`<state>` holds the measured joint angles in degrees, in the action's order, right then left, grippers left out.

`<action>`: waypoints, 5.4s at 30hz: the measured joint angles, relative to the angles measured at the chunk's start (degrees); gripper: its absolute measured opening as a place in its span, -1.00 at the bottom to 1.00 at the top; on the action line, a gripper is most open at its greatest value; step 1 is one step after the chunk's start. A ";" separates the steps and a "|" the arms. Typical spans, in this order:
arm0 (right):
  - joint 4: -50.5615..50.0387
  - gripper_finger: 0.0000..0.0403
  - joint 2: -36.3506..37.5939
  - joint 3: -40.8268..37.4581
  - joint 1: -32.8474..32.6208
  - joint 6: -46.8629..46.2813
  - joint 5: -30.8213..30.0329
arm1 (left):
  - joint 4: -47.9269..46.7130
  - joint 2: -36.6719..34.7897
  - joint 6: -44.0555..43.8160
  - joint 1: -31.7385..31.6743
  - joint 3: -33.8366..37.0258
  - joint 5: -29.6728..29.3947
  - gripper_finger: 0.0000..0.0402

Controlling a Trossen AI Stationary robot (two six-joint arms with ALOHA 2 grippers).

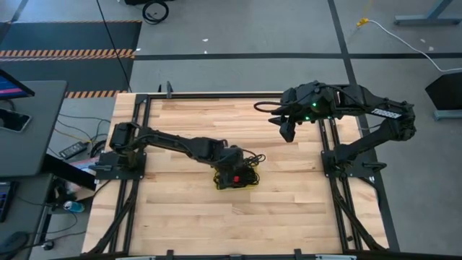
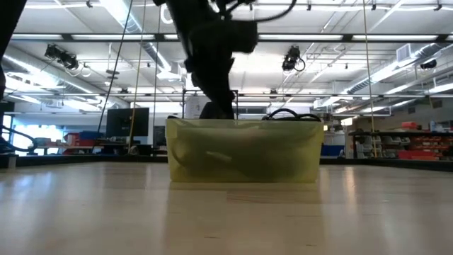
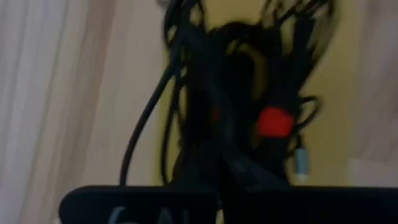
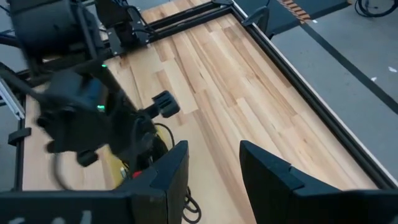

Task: Pick and place USB-C Cables
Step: Put the black charger cable into the yellow bin, then adjust the yellow bin

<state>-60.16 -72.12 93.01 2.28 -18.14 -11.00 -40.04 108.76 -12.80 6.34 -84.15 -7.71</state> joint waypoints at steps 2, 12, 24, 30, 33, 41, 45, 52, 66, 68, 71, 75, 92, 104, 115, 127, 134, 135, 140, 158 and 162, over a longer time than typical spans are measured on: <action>0.02 -0.26 0.00 0.00 0.00 0.25 0.00 | -0.41 -0.77 -0.04 0.62 -0.41 -0.06 -1.00; 0.02 -0.26 0.02 0.00 0.00 0.33 0.20 | 0.38 -1.11 1.50 -1.71 -2.31 -0.21 -0.80; 0.02 -0.26 0.02 0.00 0.00 0.36 0.67 | 0.32 -1.13 10.48 -5.94 -2.31 3.68 -0.16; 0.02 -0.26 0.02 0.00 0.00 1.25 0.68 | -0.78 -0.76 13.66 -7.80 -2.22 3.70 0.04; 0.04 -0.26 0.02 0.00 0.00 1.39 0.70 | -1.12 -0.29 14.73 -8.33 -2.24 3.96 0.03; 2.77 -0.26 0.04 0.00 0.00 3.39 0.77 | -1.81 1.87 15.00 -9.19 -1.67 5.64 -0.05; 6.12 -0.26 0.23 0.00 0.00 5.65 1.85 | -1.11 2.41 15.39 -9.22 -1.69 5.64 -0.05; 15.86 -0.26 1.65 0.00 0.00 10.51 5.34 | -0.40 3.55 15.46 -9.83 -1.71 5.53 -0.06; 19.34 -0.26 6.11 0.00 0.00 12.16 3.09 | -0.49 4.16 11.71 -8.77 -1.67 6.67 -0.91; 19.24 -0.26 6.42 0.00 0.00 12.40 2.02 | -0.54 3.98 11.08 -8.53 -1.67 6.61 -0.92; 19.14 -0.26 6.69 0.00 0.05 12.81 1.45 | -0.07 3.31 10.78 -8.34 -1.67 6.63 -0.93; 18.80 -0.26 6.66 0.00 0.15 13.03 1.44 | -1.21 1.99 9.75 -8.32 -2.53 6.58 -0.95; 15.91 -0.26 6.60 0.00 0.26 13.40 0.15 | -14.71 0.89 10.51 0.62 -11.36 7.59 -0.95; 15.85 -0.26 6.60 0.00 0.26 13.63 0.17 | -4.29 0.97 8.70 -1.86 -0.71 4.51 -0.95; 15.85 -0.26 6.60 0.00 0.26 13.23 0.17 | 1.13 0.97 10.19 -2.37 -0.71 6.47 -0.95; 15.85 -0.26 6.60 0.00 0.26 13.21 0.20 | 0.76 0.97 8.90 -2.42 -0.71 6.47 -0.35; 15.87 -0.26 6.60 0.00 0.26 13.18 0.20 | -1.41 0.97 4.90 -3.10 -1.79 6.41 -0.23; 15.87 -0.26 6.60 0.00 0.26 13.20 0.20 | -2.09 0.97 4.82 -3.37 -2.46 6.34 -0.23; 15.87 -0.26 6.58 0.00 0.26 13.21 0.20 | -2.27 0.97 7.50 -5.19 -3.94 3.26 -0.25; 15.74 -0.26 6.56 0.00 0.21 13.40 0.63 | -3.96 0.97 8.97 -7.06 -4.01 5.59 -0.26; 15.67 -0.26 6.56 0.00 0.20 13.40 0.63 | -1.49 1.03 8.99 -6.79 -2.07 5.40 -0.26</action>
<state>-44.49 -65.56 93.01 2.48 -4.73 -10.37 -41.53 109.79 -3.81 -0.45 -86.22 -2.31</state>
